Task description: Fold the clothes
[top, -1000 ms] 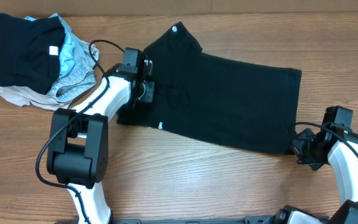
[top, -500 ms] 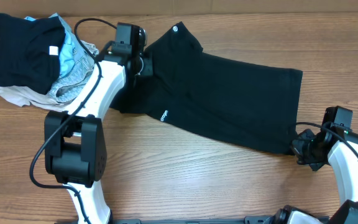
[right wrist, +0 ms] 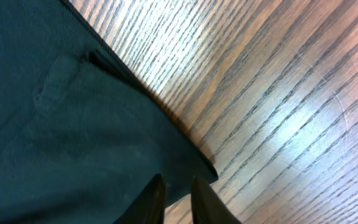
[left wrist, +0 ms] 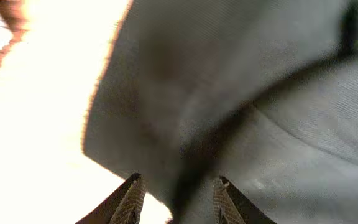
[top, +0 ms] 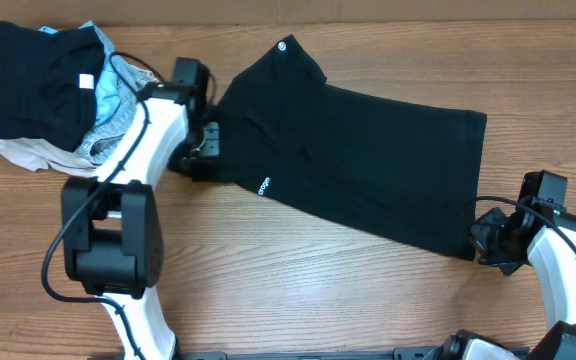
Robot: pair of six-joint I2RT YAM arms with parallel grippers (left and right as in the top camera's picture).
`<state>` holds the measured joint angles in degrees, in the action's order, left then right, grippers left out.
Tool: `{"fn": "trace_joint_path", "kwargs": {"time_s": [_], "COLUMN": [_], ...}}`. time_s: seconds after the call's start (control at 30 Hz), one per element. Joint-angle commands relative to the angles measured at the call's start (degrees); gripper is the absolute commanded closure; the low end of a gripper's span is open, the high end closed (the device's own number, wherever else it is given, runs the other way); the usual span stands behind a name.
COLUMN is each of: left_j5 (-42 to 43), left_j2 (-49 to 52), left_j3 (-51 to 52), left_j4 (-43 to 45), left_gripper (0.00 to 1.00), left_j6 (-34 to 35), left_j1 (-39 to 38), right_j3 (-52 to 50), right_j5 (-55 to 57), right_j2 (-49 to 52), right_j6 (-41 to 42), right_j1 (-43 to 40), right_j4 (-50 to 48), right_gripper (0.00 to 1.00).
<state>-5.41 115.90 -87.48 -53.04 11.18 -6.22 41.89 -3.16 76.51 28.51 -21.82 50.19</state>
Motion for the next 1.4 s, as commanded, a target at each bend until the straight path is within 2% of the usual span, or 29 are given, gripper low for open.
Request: {"fn": "trace_joint_path", "kwargs": {"time_s": [0.0,0.27,0.43,0.53,0.6,0.7,0.77,0.93,1.1,1.37], "left_j5": [4.42,18.47,17.14,15.21,16.28,19.23,21.68,25.77,23.93,26.43], "left_j2": [0.63,0.63,0.63,0.57,0.57,0.57,0.57,0.7,0.7,0.7], "left_j3": [2.69,9.51,10.12,8.76,6.36,1.68,-1.05,-1.22,3.41,9.81], "left_j4": [2.34,11.96,12.17,10.97,8.57,4.92,3.28,3.37,7.1,10.29], "left_gripper": [0.57,0.51,0.5,0.58,0.6,0.61,0.61,0.53,0.42,0.41], "left_j6": [-4.48,-13.4,-13.38,-13.33,-13.31,-13.33,-13.35,-14.8,-16.41,-17.7], "left_j1": [1.84,2.29,2.49,3.39,4.39,5.75,6.29,5.75,4.76,4.68], "right_j3": [0.85,0.83,0.83,0.81,0.81,0.81,0.68,-3.08,-8.61,-9.53], "right_j5": [0.17,0.07,0.07,-2.45,-8.07,-16.55,-16.22,-9.94,-13.2,-12.76], "right_j2": [0.02,0.02,0.02,0.02,0.02,0.02,0.02,0.13,0.13,0.13], "right_j6": [0.28,0.28,0.26,-0.46,-5.27,-10.84,-10.78,-5.95,-5.99,-5.77], "right_j1": [-0.42,-0.42,-0.42,-0.42,-0.33,-0.31,-0.26,-0.26,-0.26,-0.28], "right_j4": [-0.11,-0.13,0.57,-0.22,-2.12,-4.96,-5.05,-7.72,-15.04,-15.23], "right_gripper": [0.79,0.79,0.78,0.72,0.71,0.78,0.83,0.89,0.92,0.89]}}
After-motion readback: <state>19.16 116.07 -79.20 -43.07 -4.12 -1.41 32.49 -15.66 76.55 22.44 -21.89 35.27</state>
